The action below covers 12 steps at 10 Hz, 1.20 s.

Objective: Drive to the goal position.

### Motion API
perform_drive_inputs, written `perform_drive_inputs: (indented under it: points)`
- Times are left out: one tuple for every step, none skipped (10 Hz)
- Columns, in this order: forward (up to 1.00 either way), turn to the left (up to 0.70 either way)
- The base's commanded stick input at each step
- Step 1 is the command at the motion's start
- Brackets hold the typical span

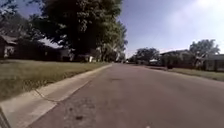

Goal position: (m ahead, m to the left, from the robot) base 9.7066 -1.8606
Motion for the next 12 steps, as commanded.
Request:
perform_drive_inputs:
  points:
    - [1.0, -0.02]
    - [1.0, -0.06]
    - [1.0, -0.29]
    - [1.0, -0.01]
    - [1.0, 0.0]
    - [1.0, 0.0]
    - [1.0, 0.0]
    - [1.0, 0.0]
    - [1.0, 0.0]
    - [1.0, 0.0]
    - [1.0, 0.0]
    - [1.0, 0.0]
